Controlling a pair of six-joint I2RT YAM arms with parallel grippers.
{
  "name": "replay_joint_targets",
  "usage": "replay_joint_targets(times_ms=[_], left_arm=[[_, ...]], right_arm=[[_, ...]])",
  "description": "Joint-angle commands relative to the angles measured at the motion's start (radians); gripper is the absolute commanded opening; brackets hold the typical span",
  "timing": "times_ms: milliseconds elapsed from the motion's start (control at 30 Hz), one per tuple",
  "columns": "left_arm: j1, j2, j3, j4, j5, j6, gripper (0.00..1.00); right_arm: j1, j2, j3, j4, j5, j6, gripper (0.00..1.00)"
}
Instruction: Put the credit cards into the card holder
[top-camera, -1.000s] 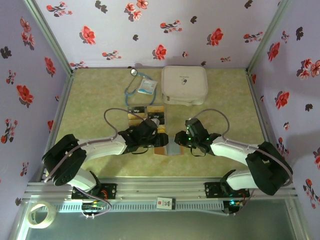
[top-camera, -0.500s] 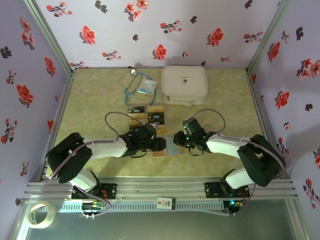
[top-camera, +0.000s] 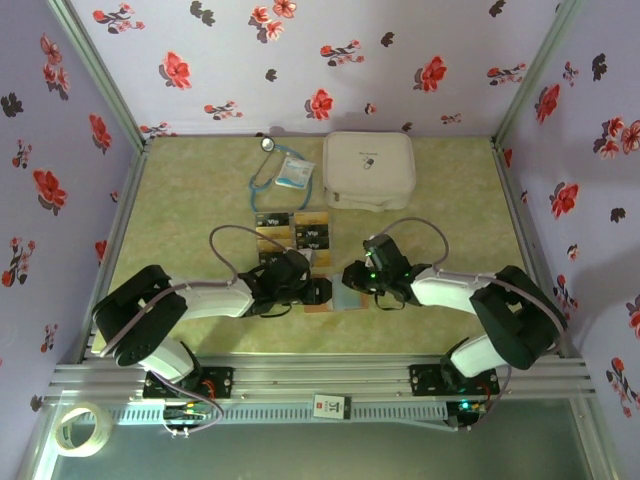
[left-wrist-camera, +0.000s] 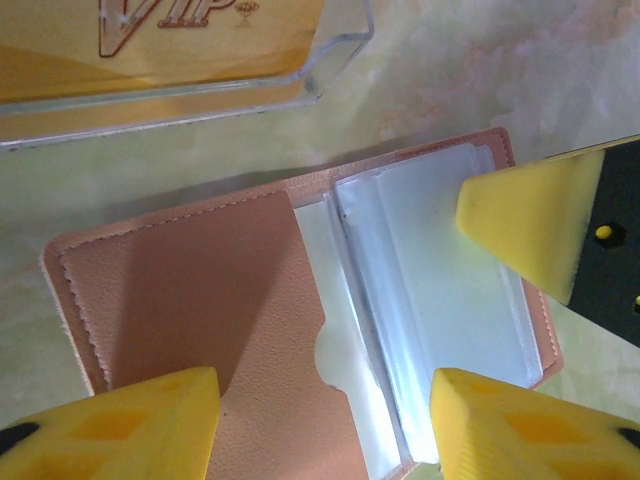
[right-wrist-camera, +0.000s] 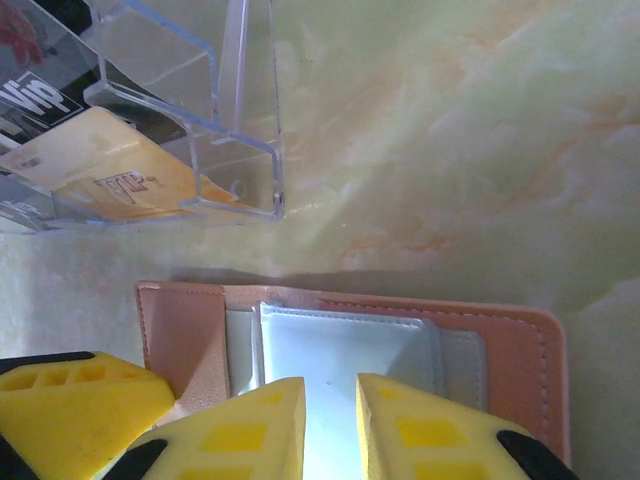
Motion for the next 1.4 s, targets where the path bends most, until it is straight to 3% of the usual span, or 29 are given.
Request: replay_joint_targets(times_ms=[0,233,667,1367], left_arm=[[-0.001,-0.001,-0.014,0.032,-0.009,0.037,0.59],[-0.003,-0.001,-0.019,0.028,-0.010,0.045,0.60],[-0.003,0.011,-0.010,0.013,-0.011,0.059,0.60],[-0.003,0.028,0.022,-0.050,-0.026,0.091,0.62]], right_arm=[[0.014,0.020,-0.008,0.047,-0.024,0.032,0.19],[0.024,0.027,0.010,0.059,-0.040,0.044,0.18],[-0.027,-0.112,0.087,-0.200,0.048,-0.103,0.20],[-0.024,0.059,0.083,-0.084,-0.029,-0.095,0.17]])
